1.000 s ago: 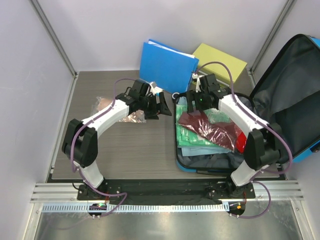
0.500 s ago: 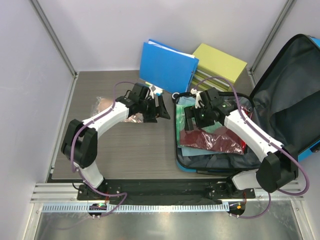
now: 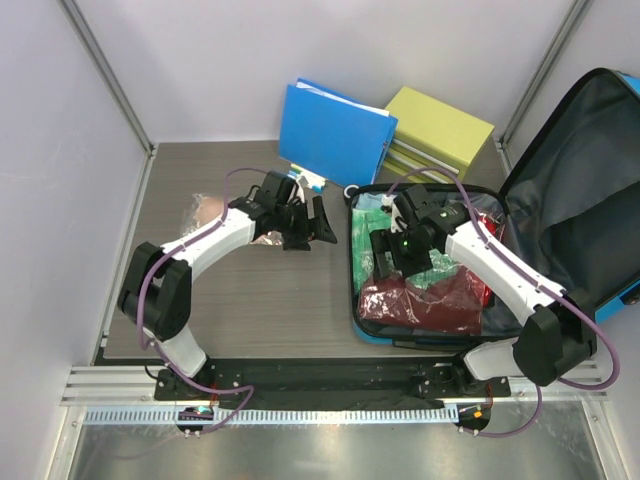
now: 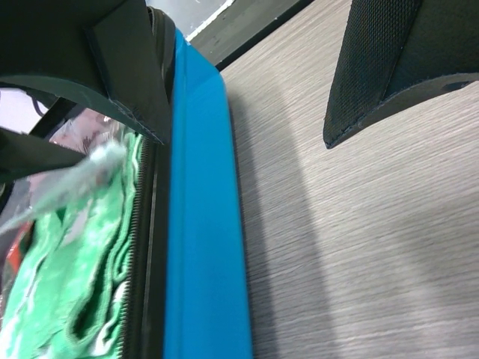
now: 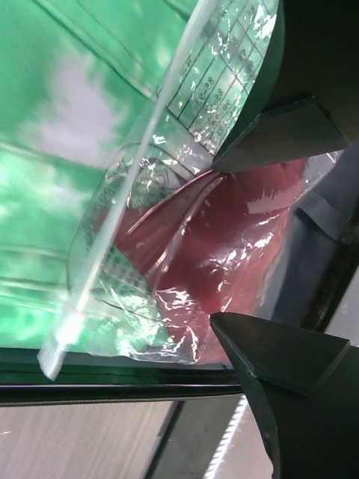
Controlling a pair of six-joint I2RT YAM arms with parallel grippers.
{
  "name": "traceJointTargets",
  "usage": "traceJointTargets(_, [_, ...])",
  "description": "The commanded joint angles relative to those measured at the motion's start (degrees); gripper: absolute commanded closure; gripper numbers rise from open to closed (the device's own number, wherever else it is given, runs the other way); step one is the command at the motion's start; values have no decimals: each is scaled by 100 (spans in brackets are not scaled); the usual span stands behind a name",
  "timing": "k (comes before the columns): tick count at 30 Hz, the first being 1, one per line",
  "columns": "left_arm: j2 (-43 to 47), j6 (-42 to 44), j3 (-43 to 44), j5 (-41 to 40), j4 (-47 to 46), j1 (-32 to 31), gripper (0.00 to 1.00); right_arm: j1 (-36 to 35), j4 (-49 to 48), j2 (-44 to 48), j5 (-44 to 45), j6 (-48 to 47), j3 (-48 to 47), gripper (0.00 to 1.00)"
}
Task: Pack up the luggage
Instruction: Place the household item in the luggage.
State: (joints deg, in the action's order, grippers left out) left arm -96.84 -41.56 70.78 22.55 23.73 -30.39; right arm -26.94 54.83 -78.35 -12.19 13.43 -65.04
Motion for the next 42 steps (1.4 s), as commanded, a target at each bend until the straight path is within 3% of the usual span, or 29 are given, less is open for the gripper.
traceJointTargets(1, [279,8,-73,-75,-184,16,17,-127,607,232,-21,256,-412,19])
traceJointTargets(11, [262,-1,-21,-110,-193,24,18,-171,1627,153,287,98,-1582,19])
traceJointTargets(19, [174,60,164,-128,-105,16,17,-206,1030,284,269,186,-29,20])
traceJointTargets(25, [156,131,181,-215,-9,16,17,-215,1074,504,261,300,281,20])
traceJointTargets(30, [288,219,532,-558,281,130,16,-224,1477,382,243,327,-508,20])
traceJointTargets(33, [393,271,813,-602,396,454,14,-233,1811,110,330,301,-1466,19])
traceJointTargets(37, [438,429,972,-918,905,1278,12,-224,2049,-285,585,256,-2494,18])
traceJointTargets(42, [359,886,1016,-1305,1441,2080,12,-224,1532,-699,507,283,-2847,18])
